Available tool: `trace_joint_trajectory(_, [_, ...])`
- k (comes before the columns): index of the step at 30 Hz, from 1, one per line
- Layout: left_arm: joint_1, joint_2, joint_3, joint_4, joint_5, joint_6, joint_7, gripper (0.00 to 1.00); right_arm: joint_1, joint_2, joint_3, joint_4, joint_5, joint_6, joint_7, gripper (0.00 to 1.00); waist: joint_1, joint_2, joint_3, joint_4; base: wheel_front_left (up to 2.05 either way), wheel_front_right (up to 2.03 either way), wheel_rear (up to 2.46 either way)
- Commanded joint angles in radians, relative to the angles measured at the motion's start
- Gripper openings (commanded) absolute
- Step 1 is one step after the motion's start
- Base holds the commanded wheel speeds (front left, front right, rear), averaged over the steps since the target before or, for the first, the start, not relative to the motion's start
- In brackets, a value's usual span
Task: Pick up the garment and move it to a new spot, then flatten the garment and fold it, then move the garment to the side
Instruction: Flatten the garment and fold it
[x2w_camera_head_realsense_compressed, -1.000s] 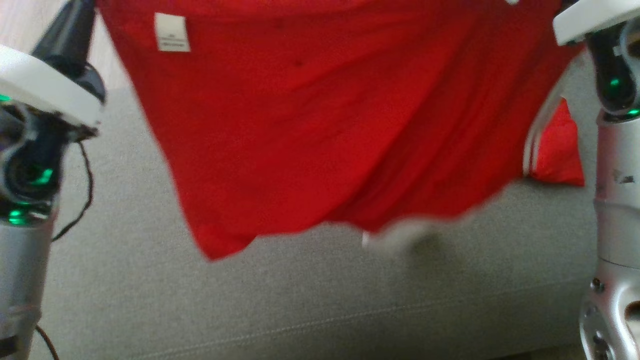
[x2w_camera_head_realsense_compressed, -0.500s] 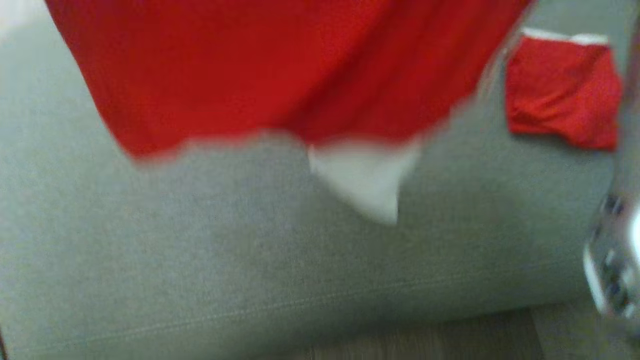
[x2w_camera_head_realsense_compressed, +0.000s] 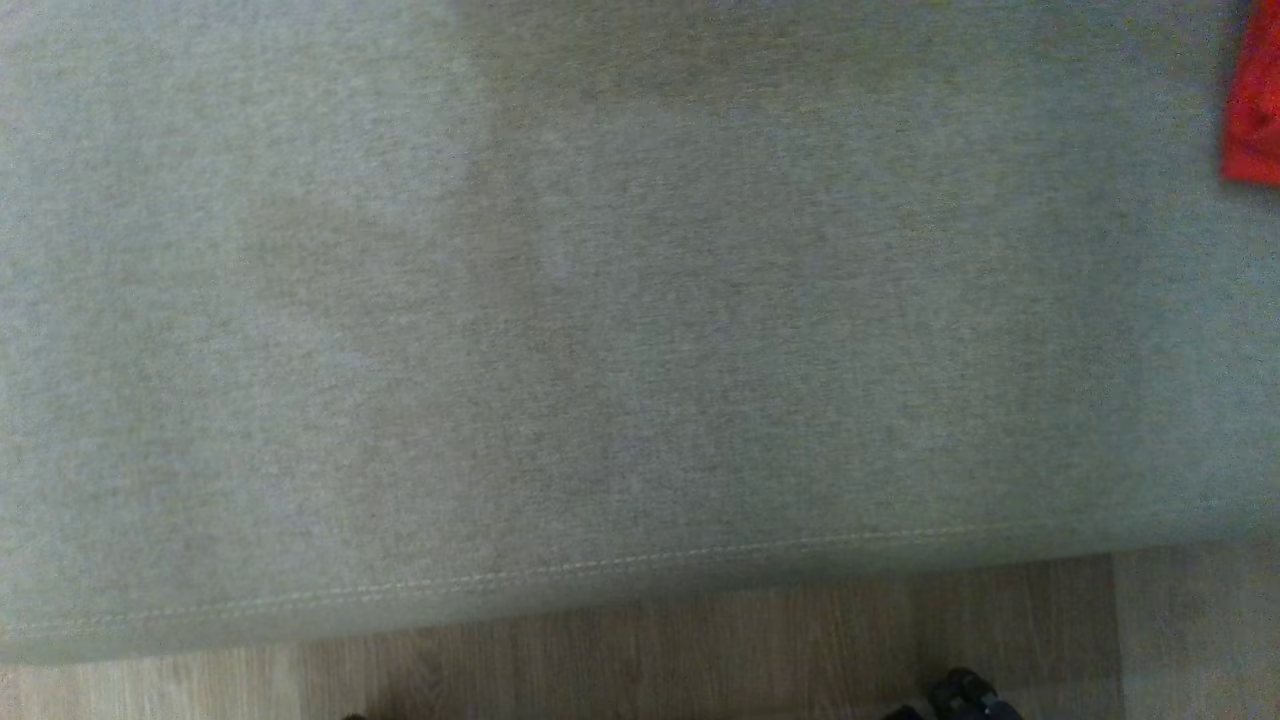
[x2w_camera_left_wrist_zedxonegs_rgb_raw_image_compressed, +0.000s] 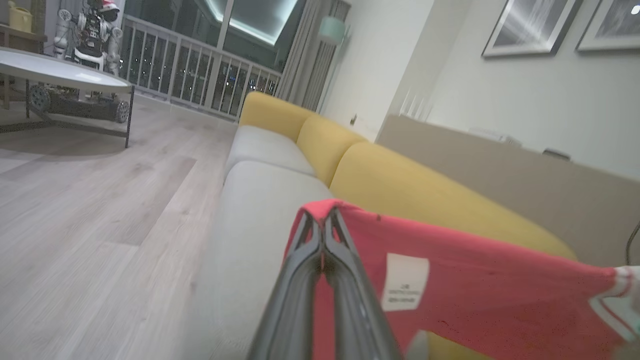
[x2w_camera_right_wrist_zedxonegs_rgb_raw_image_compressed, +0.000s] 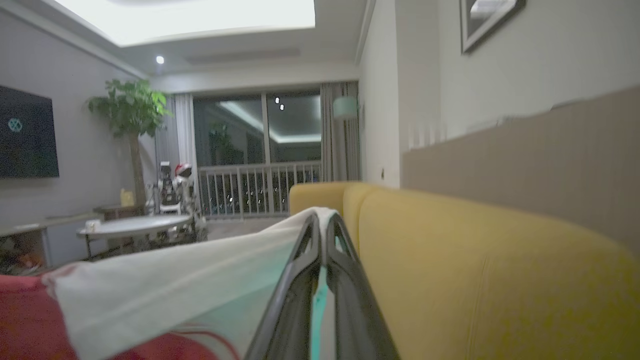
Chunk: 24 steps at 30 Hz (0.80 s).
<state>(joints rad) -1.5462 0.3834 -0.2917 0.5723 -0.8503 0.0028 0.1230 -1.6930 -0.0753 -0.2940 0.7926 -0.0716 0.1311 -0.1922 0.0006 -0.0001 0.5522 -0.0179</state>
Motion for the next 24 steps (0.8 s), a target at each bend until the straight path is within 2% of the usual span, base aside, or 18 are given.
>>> trace_joint_trajectory(1, [0.002, 0.055, -0.002, -0.003, 0.026, -0.038, -0.031, 0.00, 0.021, 0.025, 0.027, 0.019, 0.023, 0.000, -0.018, 0.00, -0.0006, 0.0001, 0.012, 0.015, 0.00, 0.00, 0.00])
trace_joint_trajectory(4, [0.070, 0.050, -0.039, 0.049, 0.041, -0.084, -0.073, 0.00, 0.112, 0.025, 0.048, 0.118, 0.075, 0.000, -0.034, 0.00, -0.0006, 0.0001, 0.006, 0.015, 0.00, 0.00, 0.00])
trace_joint_trajectory(8, [0.184, 0.064, -0.112, 0.092, 0.081, -0.116, -0.121, 0.00, 0.239, 0.025, 0.096, 0.236, 0.131, 0.000, -0.038, 0.00, -0.0006, 0.0001, -0.017, 0.011, 0.00, 0.00, 0.00])
trace_joint_trajectory(15, [0.375, 0.096, -0.211, 0.141, 0.106, -0.131, -0.172, 0.00, 0.390, 0.025, 0.183, 0.388, 0.209, 0.000, -0.001, 0.00, -0.0006, 0.0001, -0.077, 0.009, 0.00, 0.00, 0.00])
trace_joint_trajectory(24, [0.550, 0.138, -0.340, 0.159, 0.136, -0.133, -0.178, 0.00, 0.493, 0.013, 0.217, 0.459, 0.231, 0.000, 0.078, 0.00, -0.0006, 0.0001, -0.189, 0.013, 0.00, 0.00, 0.00])
